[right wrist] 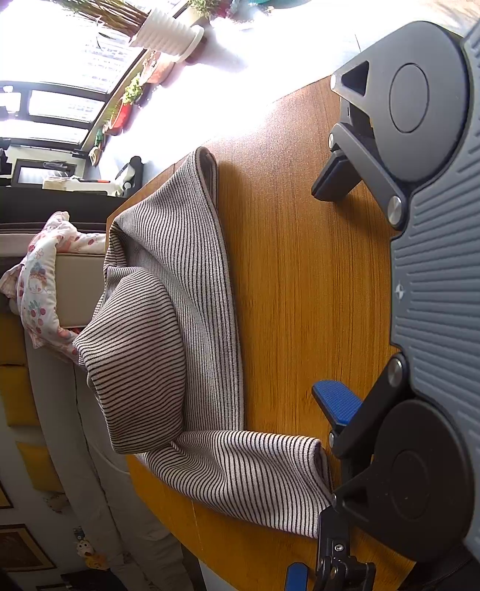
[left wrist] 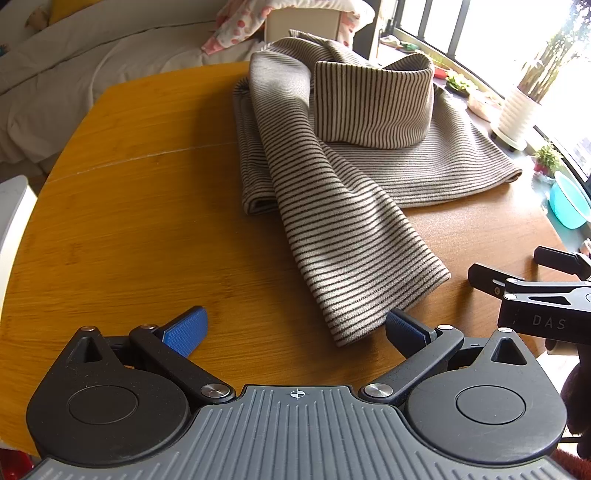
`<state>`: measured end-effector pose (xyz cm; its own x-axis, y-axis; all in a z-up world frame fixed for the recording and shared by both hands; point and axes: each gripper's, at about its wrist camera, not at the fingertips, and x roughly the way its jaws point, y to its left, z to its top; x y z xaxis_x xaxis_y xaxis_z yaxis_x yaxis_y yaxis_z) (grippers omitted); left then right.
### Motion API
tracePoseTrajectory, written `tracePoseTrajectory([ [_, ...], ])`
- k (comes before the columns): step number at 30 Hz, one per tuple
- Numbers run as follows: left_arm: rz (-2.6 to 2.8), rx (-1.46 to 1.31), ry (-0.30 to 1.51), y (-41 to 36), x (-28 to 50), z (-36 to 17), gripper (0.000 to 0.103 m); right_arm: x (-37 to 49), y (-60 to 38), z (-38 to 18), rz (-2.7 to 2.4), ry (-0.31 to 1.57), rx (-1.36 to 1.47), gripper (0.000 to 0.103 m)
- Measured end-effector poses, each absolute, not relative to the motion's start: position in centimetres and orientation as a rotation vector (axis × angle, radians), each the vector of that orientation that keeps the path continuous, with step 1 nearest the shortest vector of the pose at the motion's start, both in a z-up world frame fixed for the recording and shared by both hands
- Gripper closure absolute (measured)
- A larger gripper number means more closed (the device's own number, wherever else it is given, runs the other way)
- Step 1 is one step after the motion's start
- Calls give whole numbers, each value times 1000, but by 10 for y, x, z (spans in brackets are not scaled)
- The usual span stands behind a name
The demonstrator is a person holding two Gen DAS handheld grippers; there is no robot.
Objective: Fold clothes
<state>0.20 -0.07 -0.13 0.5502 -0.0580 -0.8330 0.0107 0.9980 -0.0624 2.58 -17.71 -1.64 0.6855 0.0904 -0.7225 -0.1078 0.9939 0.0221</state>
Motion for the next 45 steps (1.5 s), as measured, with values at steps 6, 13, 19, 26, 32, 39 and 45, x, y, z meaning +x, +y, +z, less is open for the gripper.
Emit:
tracePoseTrajectory([
  [6,-41,-51,989,0,2,0,0,26,-177,-16,111,808,-24,0],
  [13,-40,-50,989,0,2,1,0,25,-177,-16,110,808,-25,0],
  [19,-40,-46,989,0,2,1,0,25,-176,-16,110,807,-27,0],
  [26,-41,-46,989,1,3,1,0,25,-176,-16,111,806,-27,0],
  [32,-42,-49,987,1,2,1,0,25,-176,-16,112,805,-30,0],
  [39,-54,-68,989,5,4,3,0,25,-177,-17,122,805,-35,0],
  [45,-82,-135,940,17,34,17,0,42,-188,-11,173,836,3,0],
])
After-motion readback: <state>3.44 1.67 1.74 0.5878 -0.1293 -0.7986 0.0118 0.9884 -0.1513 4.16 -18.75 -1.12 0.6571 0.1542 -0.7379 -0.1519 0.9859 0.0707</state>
